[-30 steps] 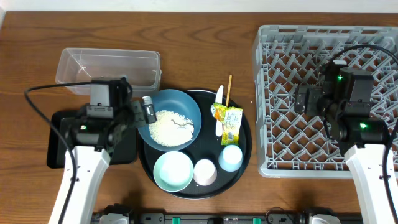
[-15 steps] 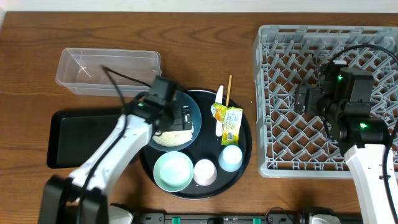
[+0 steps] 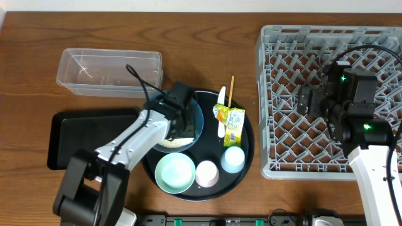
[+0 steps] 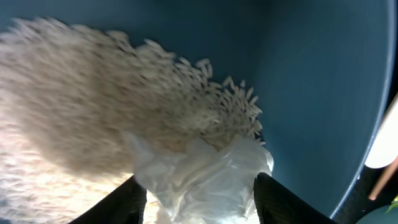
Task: Sort waste into correct bins and load items into the dishwasher rack
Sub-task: 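Reach left gripper into blue plate and grasp white tissue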
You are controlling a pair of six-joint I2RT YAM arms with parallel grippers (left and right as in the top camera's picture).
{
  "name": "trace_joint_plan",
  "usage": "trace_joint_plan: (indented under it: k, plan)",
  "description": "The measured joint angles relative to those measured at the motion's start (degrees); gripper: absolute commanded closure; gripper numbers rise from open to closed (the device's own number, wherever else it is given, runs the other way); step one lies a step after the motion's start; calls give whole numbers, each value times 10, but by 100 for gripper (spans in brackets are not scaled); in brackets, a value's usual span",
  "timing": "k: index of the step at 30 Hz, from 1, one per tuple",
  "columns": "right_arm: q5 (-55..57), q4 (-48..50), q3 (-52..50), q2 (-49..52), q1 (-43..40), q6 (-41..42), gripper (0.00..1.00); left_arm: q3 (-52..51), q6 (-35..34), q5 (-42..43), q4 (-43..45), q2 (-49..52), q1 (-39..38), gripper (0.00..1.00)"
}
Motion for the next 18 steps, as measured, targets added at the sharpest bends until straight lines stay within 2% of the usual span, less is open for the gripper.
trace_joint_plan:
  k: [4, 5, 12, 18]
  plan:
    - [0, 0, 0, 0, 0, 0, 1, 0, -6, 0, 1, 9, -13, 89]
    - [0, 0, 0, 0, 0, 0, 1, 0, -6, 0, 1, 9, -14, 94]
    - [0, 0, 0, 0, 0, 0, 1, 0, -2, 0, -1, 2, -13, 94]
    - [0, 0, 0, 0, 0, 0, 1, 8, -2, -10, -6, -74, -12, 94]
